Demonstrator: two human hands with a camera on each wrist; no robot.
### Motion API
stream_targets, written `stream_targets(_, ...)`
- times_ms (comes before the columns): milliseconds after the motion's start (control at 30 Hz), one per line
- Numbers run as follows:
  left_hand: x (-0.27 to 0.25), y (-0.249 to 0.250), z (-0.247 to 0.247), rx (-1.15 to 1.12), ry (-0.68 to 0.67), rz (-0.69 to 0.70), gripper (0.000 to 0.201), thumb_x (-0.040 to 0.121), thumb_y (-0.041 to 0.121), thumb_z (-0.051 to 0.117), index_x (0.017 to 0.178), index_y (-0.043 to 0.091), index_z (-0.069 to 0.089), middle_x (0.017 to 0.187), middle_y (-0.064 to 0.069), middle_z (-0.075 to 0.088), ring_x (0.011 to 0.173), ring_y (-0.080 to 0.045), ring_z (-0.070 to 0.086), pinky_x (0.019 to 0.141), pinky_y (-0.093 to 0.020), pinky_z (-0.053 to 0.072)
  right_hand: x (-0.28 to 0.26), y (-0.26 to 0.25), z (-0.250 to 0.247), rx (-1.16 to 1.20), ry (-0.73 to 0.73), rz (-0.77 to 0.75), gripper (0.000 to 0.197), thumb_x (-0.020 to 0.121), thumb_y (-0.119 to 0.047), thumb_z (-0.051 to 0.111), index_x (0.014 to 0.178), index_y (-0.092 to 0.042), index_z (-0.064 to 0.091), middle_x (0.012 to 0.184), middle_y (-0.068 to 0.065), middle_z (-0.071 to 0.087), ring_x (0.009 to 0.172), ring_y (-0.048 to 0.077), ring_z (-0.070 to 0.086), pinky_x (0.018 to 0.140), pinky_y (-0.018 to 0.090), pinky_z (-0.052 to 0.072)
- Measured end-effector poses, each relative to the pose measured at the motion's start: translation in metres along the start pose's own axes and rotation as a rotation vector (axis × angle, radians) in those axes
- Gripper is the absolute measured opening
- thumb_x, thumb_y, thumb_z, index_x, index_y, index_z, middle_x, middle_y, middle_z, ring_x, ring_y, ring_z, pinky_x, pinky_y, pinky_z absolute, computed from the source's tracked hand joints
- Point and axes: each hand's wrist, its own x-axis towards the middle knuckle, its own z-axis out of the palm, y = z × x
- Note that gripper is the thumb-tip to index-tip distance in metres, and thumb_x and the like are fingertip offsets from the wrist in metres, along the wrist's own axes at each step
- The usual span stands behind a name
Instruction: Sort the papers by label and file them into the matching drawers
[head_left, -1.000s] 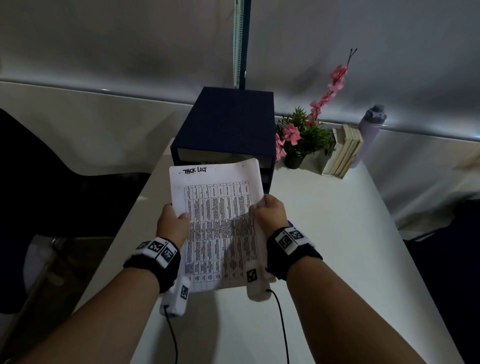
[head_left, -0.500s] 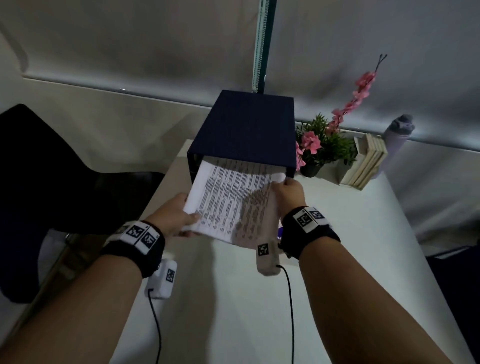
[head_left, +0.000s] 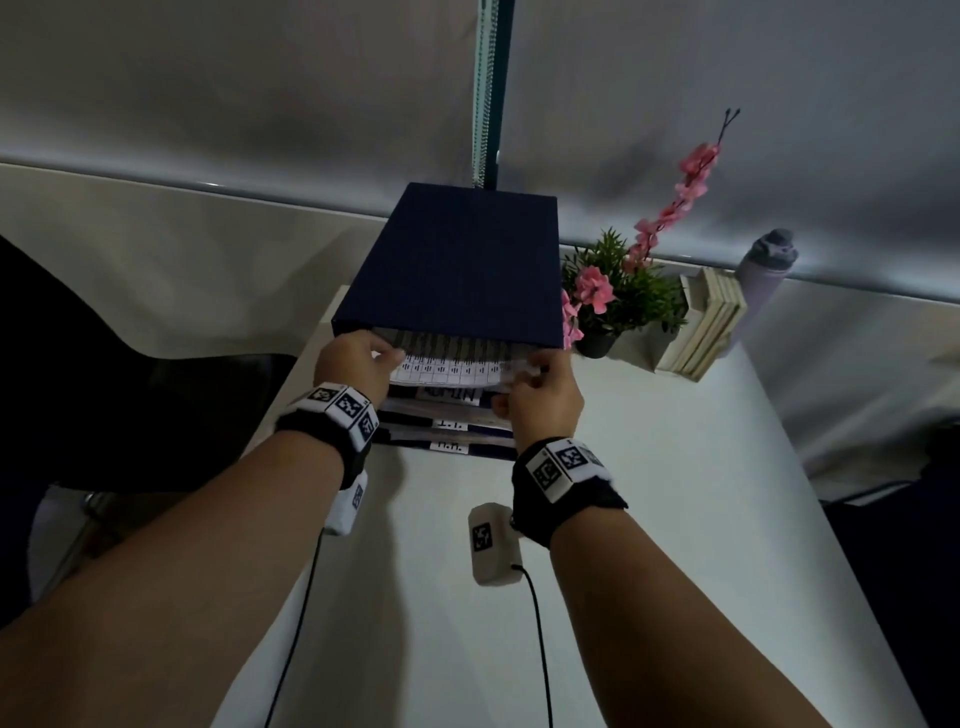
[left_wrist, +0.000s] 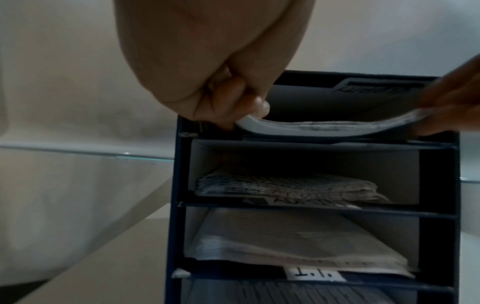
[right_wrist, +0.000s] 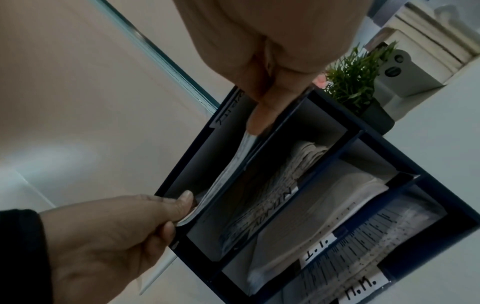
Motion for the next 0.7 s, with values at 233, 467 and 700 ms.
stream_targets(233, 0.009, 0.009, 0.010, 0.047, 0.002, -0.052, 0.023, 0.089, 0.014, 0.055, 0.088, -0.007, 0.064, 0.091, -0.025, 0.066, 0.088, -0.039, 0.062, 0.070, -0.034, 0.043, 0.018, -0.004, 0.003, -0.183, -0.022, -0.016, 0.023, 0.082, -0.010, 0.064, 0.102, -0.013, 0.072, 0.099, 0.013, 0.073, 0.095, 0.032, 0.064, 0.086, 0.037, 0.053)
stream_targets(467, 0.006, 0.021, 0.007, 0.087, -0.039, -0.054, 0.025, 0.090, 0.012, 0.053, 0.092, -0.010, 0.062, 0.096, -0.028, 0.063, 0.092, -0.041, 0.059, 0.071, -0.032, 0.037, 0.020, -0.016, 0.003, -0.328, -0.094, -0.042, 0.018, 0.084, -0.008, 0.060, 0.100, -0.005, 0.068, 0.101, 0.019, 0.070, 0.098, 0.037, 0.061, 0.082, 0.035, 0.048)
stream_targets(700, -0.002, 0.026, 0.000, 0.060, -0.103, -0.036, 0.029, 0.091, 0.016, 0.054, 0.112, 0.000, 0.065, 0.117, -0.020, 0.064, 0.110, -0.036, 0.058, 0.089, -0.032, 0.043, 0.005, -0.021, -0.007, -0.341, -0.143, -0.121, 0.034, 0.084, 0.000, 0.048, 0.111, -0.009, 0.067, 0.106, 0.018, 0.070, 0.102, 0.038, 0.060, 0.080, 0.031, 0.045)
